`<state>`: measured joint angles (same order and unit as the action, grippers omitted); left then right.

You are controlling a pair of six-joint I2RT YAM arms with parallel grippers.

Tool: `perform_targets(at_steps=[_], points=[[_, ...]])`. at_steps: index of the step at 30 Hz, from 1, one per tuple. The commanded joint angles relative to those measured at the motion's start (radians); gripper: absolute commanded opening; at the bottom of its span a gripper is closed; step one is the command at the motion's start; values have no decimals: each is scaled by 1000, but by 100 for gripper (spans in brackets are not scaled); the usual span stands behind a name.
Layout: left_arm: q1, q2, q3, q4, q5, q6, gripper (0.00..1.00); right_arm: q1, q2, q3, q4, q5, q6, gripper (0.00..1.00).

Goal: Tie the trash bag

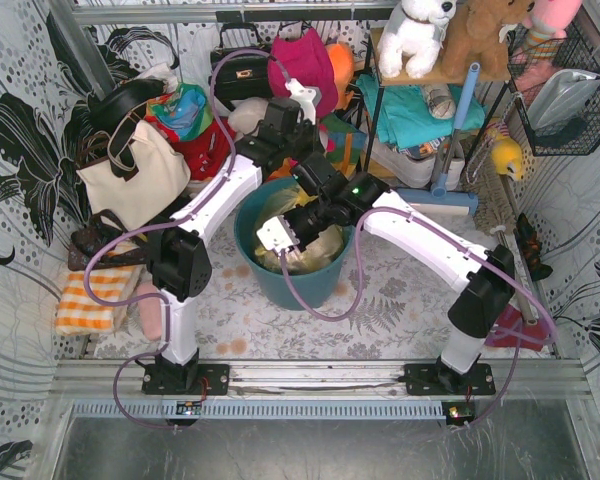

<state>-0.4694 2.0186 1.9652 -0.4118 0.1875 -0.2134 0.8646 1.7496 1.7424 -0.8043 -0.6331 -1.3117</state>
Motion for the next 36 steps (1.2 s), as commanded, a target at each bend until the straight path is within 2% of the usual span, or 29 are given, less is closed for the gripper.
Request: perform_targets(at_steps=[1, 3, 7, 14, 15, 19, 25, 29, 36], points=[[6, -46, -16, 56, 1, -4, 0, 7, -16, 42, -12, -76, -12, 11], [6, -58, -31, 66, -4, -6, 0, 6, -44, 32, 22, -100, 17, 5], [6, -103, -85, 109, -10, -10, 0, 6, -148, -61, 169, -131, 119, 2], [7, -216, -173, 169, -10, -20, 0, 6, -397, -418, 728, -106, 406, 5], [6, -231, -184, 174, -10, -22, 0, 7, -419, -456, 765, -95, 445, 6], [6, -298, -225, 184, -12, -27, 0, 7, -472, -553, 983, -5, 639, 0], [6, -439, -357, 253, -59, -36, 0, 6, -545, -721, 1346, 237, 989, 0], [6, -538, -392, 296, -70, -32, 0, 7, -563, -720, 1412, 347, 1100, 0], [5, -596, -284, 274, -21, -34, 0, 7, -605, -600, 1379, 341, 1151, 0]])
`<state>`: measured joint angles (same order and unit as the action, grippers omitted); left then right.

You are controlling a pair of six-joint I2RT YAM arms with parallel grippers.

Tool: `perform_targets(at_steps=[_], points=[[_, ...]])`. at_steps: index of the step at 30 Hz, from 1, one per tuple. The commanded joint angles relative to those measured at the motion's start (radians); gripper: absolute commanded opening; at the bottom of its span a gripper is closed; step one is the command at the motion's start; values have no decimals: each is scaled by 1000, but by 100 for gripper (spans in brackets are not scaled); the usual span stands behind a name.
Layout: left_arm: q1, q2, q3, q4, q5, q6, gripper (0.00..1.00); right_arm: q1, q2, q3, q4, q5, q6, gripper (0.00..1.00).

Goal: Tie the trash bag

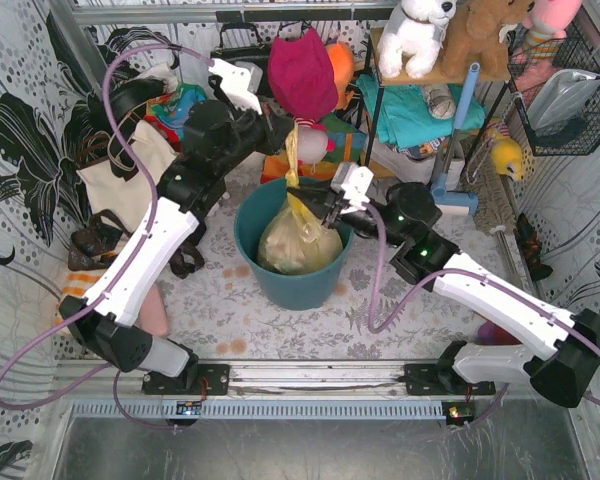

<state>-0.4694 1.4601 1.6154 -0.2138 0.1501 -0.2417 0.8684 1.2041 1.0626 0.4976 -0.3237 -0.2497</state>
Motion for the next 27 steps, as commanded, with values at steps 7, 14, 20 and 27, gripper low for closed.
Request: perform_targets(at_steps=[7, 14, 20, 27], points=[[5, -87, -117, 94, -2, -27, 0, 2, -148, -157, 86, 58, 193, 0], [9, -87, -215, 65, -197, -7, 0, 3, -161, -240, 161, 46, 254, 0], [8, 4, 131, -58, -233, 73, 0, 3, -125, -24, 92, -63, 185, 0], [9, -34, 153, -61, -164, 30, 0, 7, -166, -53, 82, -83, 221, 0]])
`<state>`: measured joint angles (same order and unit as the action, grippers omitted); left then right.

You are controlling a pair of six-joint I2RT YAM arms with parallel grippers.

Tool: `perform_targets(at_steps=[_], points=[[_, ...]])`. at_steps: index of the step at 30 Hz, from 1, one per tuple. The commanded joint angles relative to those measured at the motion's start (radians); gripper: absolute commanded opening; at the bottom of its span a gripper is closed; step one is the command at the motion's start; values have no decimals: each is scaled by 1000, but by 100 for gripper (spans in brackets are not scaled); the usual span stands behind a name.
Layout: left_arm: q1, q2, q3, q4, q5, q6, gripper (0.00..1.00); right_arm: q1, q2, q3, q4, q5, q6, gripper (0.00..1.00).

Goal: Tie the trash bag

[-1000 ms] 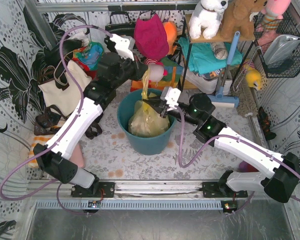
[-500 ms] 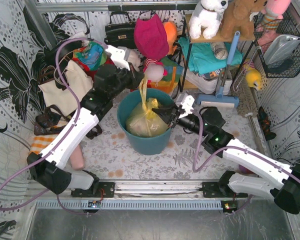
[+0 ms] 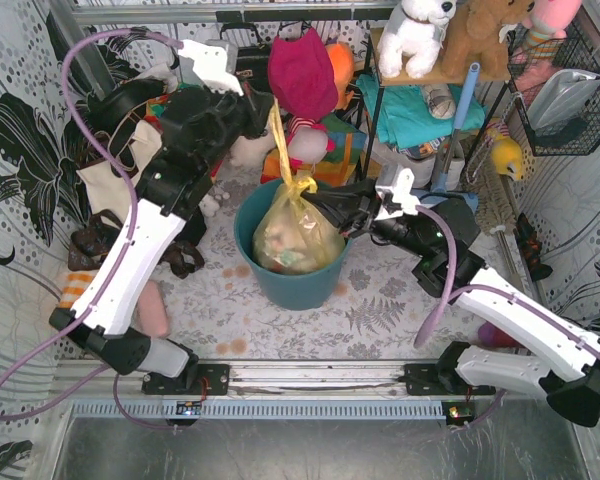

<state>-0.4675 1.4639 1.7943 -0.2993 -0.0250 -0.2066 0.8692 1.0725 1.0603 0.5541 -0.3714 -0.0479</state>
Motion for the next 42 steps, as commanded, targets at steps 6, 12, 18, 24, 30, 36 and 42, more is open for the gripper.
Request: perform_targets(at_steps=[6, 12, 18, 24, 30, 36, 42], points=[[25, -66, -262, 56, -56, -30, 0, 8, -101, -305, 93, 59, 104, 0], [44, 30, -194, -44, -131, -3, 0, 8, -101, -309, 134, 77, 106, 0], [44, -5, -19, -63, -97, -6, 0, 8, -39, -121, 124, 31, 20, 0], [44, -53, -4, -69, -89, -4, 0, 8, -58, -66, 110, 9, 5, 0], [43, -78, -213, -17, -125, -19, 0, 7, -120, -242, 94, 62, 69, 0], [44, -97, -380, 43, -172, -37, 0, 8, -173, -392, 133, 85, 139, 0], [44, -128, -357, 48, -133, -50, 12, 8, -203, -341, 70, 60, 123, 22]])
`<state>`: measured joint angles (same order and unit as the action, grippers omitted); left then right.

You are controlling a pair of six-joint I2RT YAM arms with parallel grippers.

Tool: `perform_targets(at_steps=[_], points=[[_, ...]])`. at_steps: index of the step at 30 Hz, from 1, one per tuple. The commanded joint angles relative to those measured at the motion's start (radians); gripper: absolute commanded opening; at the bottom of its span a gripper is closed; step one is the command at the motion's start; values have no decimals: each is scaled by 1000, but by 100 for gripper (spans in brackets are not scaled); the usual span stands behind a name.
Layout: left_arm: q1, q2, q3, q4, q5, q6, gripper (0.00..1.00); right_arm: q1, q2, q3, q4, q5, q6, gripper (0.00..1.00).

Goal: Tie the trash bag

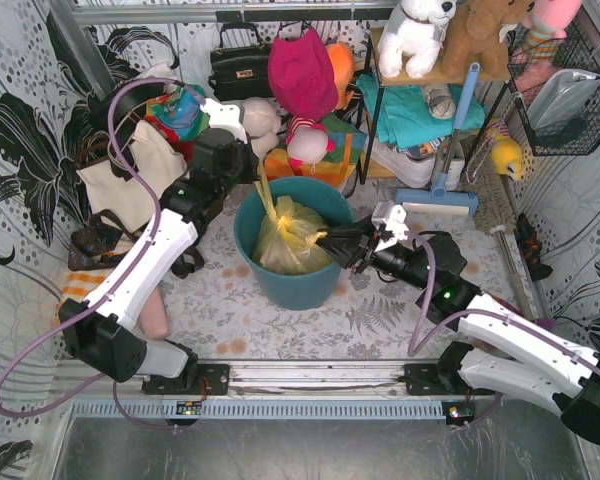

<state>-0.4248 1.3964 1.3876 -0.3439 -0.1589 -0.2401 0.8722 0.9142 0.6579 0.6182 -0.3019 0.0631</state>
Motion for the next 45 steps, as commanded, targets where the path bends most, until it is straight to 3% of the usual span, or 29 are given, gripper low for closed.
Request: perform_targets(at_steps=[1, 6, 11, 15, 20, 21, 22, 24, 28, 36, 40, 45], points=[[0, -68, 72, 86, 6, -15, 15, 5, -50, 82, -17, -11, 5, 32], [0, -126, 144, 51, 18, -4, 43, 5, -96, 192, -183, 53, -74, 75], [1, -211, 145, 51, -43, 34, 55, 4, -146, 277, -334, 190, -192, 88], [1, -292, 59, 81, -148, 45, 63, 4, -156, 327, -441, 386, -272, 91], [1, -428, -175, 153, -243, -2, 71, 4, -168, 274, -520, 651, -362, 94], [1, -456, -220, 158, -265, -14, 76, 4, -171, 248, -521, 692, -373, 96], [1, -481, -268, 160, -283, -25, 90, 2, -176, 219, -519, 758, -382, 97], [1, -533, -355, 161, -324, -48, 99, -1, -183, 151, -502, 842, -419, 99], [1, -640, -569, 211, -421, -92, 98, -59, -199, 17, -454, 968, -448, 97], [1, -777, -914, 383, -681, -108, 98, -385, -200, -242, -368, 895, -238, 97], [1, -677, -1037, 571, -729, -58, 98, -539, -156, -380, -247, 843, -107, 97], [5, -441, -1192, 1046, -695, 111, 98, -656, -28, -491, -16, 903, -65, 97]])
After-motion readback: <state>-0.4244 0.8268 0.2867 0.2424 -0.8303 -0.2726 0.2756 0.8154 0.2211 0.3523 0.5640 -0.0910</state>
